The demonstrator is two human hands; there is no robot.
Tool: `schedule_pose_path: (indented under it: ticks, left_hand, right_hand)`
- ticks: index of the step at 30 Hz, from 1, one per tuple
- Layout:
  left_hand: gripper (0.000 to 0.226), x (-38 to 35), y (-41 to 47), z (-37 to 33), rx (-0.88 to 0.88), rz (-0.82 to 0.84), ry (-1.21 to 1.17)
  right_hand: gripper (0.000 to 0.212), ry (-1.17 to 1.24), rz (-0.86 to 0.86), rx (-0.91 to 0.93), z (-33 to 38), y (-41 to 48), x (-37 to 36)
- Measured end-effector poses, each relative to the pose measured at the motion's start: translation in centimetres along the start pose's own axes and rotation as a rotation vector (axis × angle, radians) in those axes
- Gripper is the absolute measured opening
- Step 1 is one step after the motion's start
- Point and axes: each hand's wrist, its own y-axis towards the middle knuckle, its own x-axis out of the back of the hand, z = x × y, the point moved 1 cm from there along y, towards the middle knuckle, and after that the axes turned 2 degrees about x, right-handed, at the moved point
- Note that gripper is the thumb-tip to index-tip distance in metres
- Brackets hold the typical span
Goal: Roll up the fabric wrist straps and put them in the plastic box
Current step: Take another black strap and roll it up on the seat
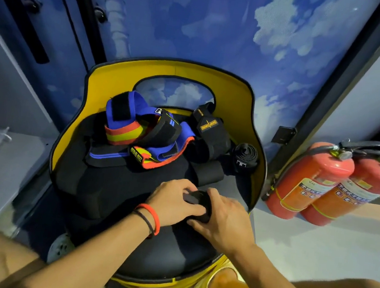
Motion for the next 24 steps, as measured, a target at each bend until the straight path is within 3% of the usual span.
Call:
schedule_pose_path:
  ticks: [3,10,19,24]
  left_hand:
    - [0.045,-2.0,0.8,-1.2,-0.058,0.055,-0.253]
    - [0.059,-6.8,3.0,-2.7,0.003,0.081,-0.717]
    - [0.065,-11.6,5.0,-4.8,-0.076,0.123,-0.556]
    - [0.063,-11.7,5.6,-4.0,-0.122,-0.018,-0.428]
  right_hand:
    - [0.065,-0.041,0.011,-0.043,-1.9,0.4,1.2]
    - [0.067,-0.234,-0.117,-0.244,-5.8,1.8,3.1]
    - [0.044,-0.331,-0.211,-0.291,-8.7,2.7,4.1]
    - [0.038,-0.319,-0.218,-0.255,-8.8,3.1,3.8]
